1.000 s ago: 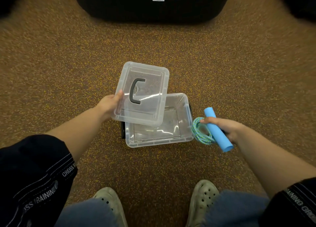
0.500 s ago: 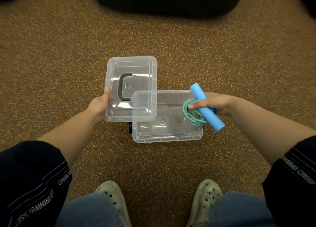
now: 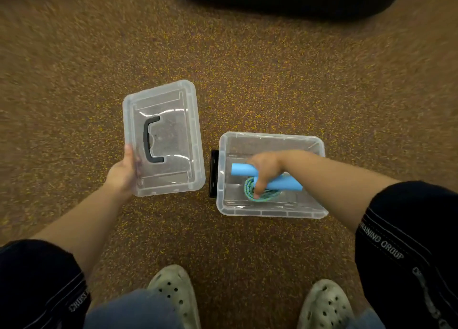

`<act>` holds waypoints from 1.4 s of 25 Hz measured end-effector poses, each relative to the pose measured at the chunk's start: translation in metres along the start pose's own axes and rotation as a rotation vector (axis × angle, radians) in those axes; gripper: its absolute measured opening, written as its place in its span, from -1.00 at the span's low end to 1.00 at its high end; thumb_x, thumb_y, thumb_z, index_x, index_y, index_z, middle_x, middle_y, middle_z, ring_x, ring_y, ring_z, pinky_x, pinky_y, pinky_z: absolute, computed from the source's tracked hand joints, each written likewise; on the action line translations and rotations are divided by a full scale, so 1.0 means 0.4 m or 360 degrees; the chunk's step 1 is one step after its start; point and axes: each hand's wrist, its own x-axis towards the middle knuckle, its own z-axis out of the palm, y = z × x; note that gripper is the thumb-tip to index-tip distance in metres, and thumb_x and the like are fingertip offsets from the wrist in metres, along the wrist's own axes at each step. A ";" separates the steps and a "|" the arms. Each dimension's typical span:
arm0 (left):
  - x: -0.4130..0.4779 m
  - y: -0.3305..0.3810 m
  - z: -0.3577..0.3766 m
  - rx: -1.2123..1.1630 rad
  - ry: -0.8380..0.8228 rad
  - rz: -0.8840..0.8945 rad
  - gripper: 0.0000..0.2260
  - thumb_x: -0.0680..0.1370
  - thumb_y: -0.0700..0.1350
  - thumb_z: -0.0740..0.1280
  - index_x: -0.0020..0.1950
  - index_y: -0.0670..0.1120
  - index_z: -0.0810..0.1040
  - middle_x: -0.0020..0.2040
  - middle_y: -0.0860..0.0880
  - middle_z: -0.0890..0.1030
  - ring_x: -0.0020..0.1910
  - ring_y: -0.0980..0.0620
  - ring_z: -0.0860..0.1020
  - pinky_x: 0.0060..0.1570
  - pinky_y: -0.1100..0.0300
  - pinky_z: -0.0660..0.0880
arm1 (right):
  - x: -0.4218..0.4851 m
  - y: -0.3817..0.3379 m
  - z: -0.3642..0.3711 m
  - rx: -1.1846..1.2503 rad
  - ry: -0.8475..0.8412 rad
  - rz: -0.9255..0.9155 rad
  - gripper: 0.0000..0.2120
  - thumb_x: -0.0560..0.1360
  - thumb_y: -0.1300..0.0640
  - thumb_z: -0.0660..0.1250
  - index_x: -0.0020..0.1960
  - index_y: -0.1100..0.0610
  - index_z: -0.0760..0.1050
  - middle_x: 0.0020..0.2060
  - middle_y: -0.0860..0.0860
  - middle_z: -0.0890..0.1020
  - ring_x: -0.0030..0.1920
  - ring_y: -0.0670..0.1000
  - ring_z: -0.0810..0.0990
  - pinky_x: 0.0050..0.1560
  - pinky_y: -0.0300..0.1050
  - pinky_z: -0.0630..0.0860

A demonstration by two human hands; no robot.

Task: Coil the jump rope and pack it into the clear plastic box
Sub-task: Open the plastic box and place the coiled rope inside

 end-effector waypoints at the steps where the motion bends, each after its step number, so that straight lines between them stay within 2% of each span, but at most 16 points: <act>1: -0.046 0.027 0.001 -0.0038 0.0042 0.0002 -0.17 0.12 0.63 0.08 -0.13 -0.07 0.58 0.13 -0.19 0.63 0.05 -0.15 0.61 0.16 -0.13 0.51 | 0.018 -0.003 0.012 -0.0011 -0.0008 0.0004 -0.47 0.23 -0.02 0.59 0.06 0.13 0.43 -0.03 0.06 0.54 -0.02 0.10 0.55 -0.06 -0.08 0.47; 3: -0.090 0.055 0.011 -0.0013 0.0126 0.0032 -0.41 0.42 0.44 0.08 -0.09 -0.06 0.53 0.08 -0.11 0.58 0.02 -0.07 0.55 0.07 0.07 0.49 | 0.043 -0.003 0.037 0.0013 -0.0012 0.0001 -0.40 0.24 -0.01 0.58 0.16 0.15 0.42 0.00 0.05 0.51 -0.02 0.10 0.52 -0.04 -0.07 0.46; 4: -0.085 0.052 0.016 0.0005 0.0173 0.0071 -0.49 0.52 0.33 0.06 -0.14 -0.08 0.51 0.01 -0.13 0.56 -0.01 -0.04 0.51 -0.03 0.13 0.46 | 0.057 -0.001 0.049 0.0031 -0.0015 -0.0005 -0.37 0.24 -0.02 0.58 0.20 0.14 0.40 0.00 0.03 0.49 -0.02 0.08 0.50 -0.04 -0.09 0.43; 6: -0.064 0.036 0.022 0.0061 0.0238 0.0182 -0.52 0.58 0.23 0.04 -0.18 -0.11 0.51 -0.11 -0.13 0.53 -0.05 -0.02 0.45 -0.14 0.17 0.40 | 0.076 0.004 0.066 0.0063 -0.0021 -0.0012 -0.34 0.23 -0.03 0.58 0.21 0.12 0.39 0.01 0.02 0.48 -0.03 0.07 0.48 -0.05 -0.10 0.41; 8: -0.047 0.022 0.024 0.0105 0.0274 0.0259 -0.52 0.59 0.21 0.06 -0.06 -0.15 0.54 -0.11 -0.13 0.51 -0.06 -0.03 0.44 -0.10 0.17 0.36 | 0.084 0.009 0.070 0.0107 -0.0020 -0.0015 -0.35 0.25 -0.03 0.57 0.22 0.12 0.38 0.03 0.04 0.49 -0.03 0.07 0.48 -0.06 -0.10 0.40; 9: -0.041 0.016 0.029 0.0137 0.0302 0.0276 -0.54 0.58 0.21 0.07 -0.06 -0.14 0.54 -0.12 -0.13 0.52 -0.07 -0.04 0.45 -0.10 0.16 0.36 | 0.084 0.012 0.069 0.0114 -0.0011 -0.0016 -0.35 0.26 -0.02 0.56 0.24 0.12 0.37 0.05 0.05 0.49 -0.02 0.07 0.48 -0.06 -0.10 0.39; 12: -0.032 0.008 0.039 0.0198 0.0440 0.0286 -0.55 0.58 0.21 0.10 -0.26 -0.11 0.47 -0.32 -0.06 0.47 -0.14 -0.05 0.44 -0.18 0.15 0.33 | 0.076 0.017 0.069 0.0090 0.0131 -0.0077 -0.35 0.29 -0.01 0.55 0.26 0.13 0.36 0.06 0.07 0.50 -0.04 0.07 0.45 -0.08 -0.08 0.37; 15: -0.027 0.007 0.045 0.0222 0.0600 0.0337 -0.51 0.58 0.22 0.08 -0.19 -0.18 0.48 -0.28 -0.14 0.46 -0.19 -0.08 0.43 -0.16 0.10 0.31 | 0.059 0.024 0.081 0.0001 0.0337 -0.0164 -0.37 0.28 -0.07 0.54 0.18 0.16 0.34 -0.06 0.09 0.51 -0.11 0.09 0.47 -0.18 -0.09 0.33; 17: -0.025 0.007 0.047 0.0213 0.0648 0.0371 -0.49 0.58 0.22 0.08 -0.19 -0.22 0.46 -0.30 -0.15 0.44 -0.22 -0.09 0.41 -0.18 0.09 0.30 | 0.053 0.029 0.087 -0.0134 0.0473 -0.0199 -0.31 0.28 -0.17 0.51 0.20 0.17 0.31 0.03 0.13 0.53 -0.02 0.15 0.52 -0.17 -0.06 0.36; 19: -0.029 0.005 0.049 0.0230 0.0642 0.0392 -0.49 0.58 0.21 0.08 -0.20 -0.23 0.44 -0.33 -0.13 0.41 -0.23 -0.08 0.40 -0.18 0.09 0.30 | 0.049 0.035 0.098 -0.0402 0.0649 -0.0189 -0.21 0.33 -0.29 0.39 0.34 0.18 0.25 0.21 0.12 0.47 0.18 0.16 0.47 0.04 0.01 0.40; 21: -0.034 0.004 0.052 0.0266 0.0624 0.0408 -0.50 0.59 0.20 0.07 -0.19 -0.23 0.44 -0.34 -0.11 0.40 -0.23 -0.08 0.40 -0.18 0.09 0.30 | 0.047 0.047 0.116 -0.0705 0.0800 -0.0129 -0.17 0.45 -0.33 0.19 0.49 0.19 0.11 0.35 0.13 0.38 0.29 0.16 0.39 0.21 0.05 0.34; 23: -0.037 0.004 0.056 0.0268 0.0613 0.0412 -0.50 0.59 0.20 0.07 -0.24 -0.22 0.41 -0.39 -0.08 0.38 -0.24 -0.08 0.39 -0.20 0.10 0.28 | 0.049 0.061 0.145 -0.0899 0.0982 -0.0119 -0.21 0.51 -0.31 0.02 0.52 0.22 0.08 0.38 0.14 0.40 0.29 0.16 0.44 0.22 0.07 0.38; 26: -0.038 0.011 0.054 0.0234 0.0640 0.0414 -0.50 0.59 0.21 0.07 -0.37 -0.15 0.32 -0.40 -0.09 0.38 -0.27 -0.08 0.38 -0.21 0.10 0.28 | 0.060 0.080 0.177 -0.1050 0.1091 -0.0142 -0.26 0.48 -0.28 -0.10 0.44 0.20 0.30 0.30 0.10 0.53 0.21 0.11 0.57 0.14 0.04 0.51; 31: -0.038 0.034 0.038 0.0166 0.0694 0.0442 -0.47 0.56 0.25 0.07 -0.32 -0.17 0.39 -0.30 -0.18 0.44 -0.28 -0.08 0.40 -0.20 0.03 0.35 | 0.058 0.087 0.174 -0.1031 0.1253 -0.0351 -0.30 0.49 -0.27 -0.09 0.45 0.18 0.17 0.38 0.09 0.45 0.34 0.09 0.48 0.24 0.08 0.47; 33: -0.051 0.059 0.039 0.0169 0.0642 0.0483 -0.47 0.57 0.25 0.07 -0.30 -0.18 0.43 -0.36 -0.12 0.41 -0.34 -0.07 0.36 -0.24 0.10 0.29 | 0.034 0.085 0.161 -0.0944 0.1255 -0.0400 -0.32 0.50 -0.24 -0.04 0.43 0.19 0.26 0.36 0.12 0.47 0.31 0.12 0.51 0.21 0.06 0.48; 35: -0.062 0.093 0.045 0.0231 0.0540 0.0554 -0.46 0.56 0.26 0.07 -0.23 -0.20 0.48 -0.34 -0.10 0.42 -0.33 -0.06 0.36 -0.27 0.10 0.28 | -0.013 0.074 0.135 -0.0624 0.1219 -0.0478 -0.38 0.53 -0.20 0.00 0.38 0.19 0.37 0.33 0.16 0.48 0.22 0.18 0.55 0.17 0.07 0.49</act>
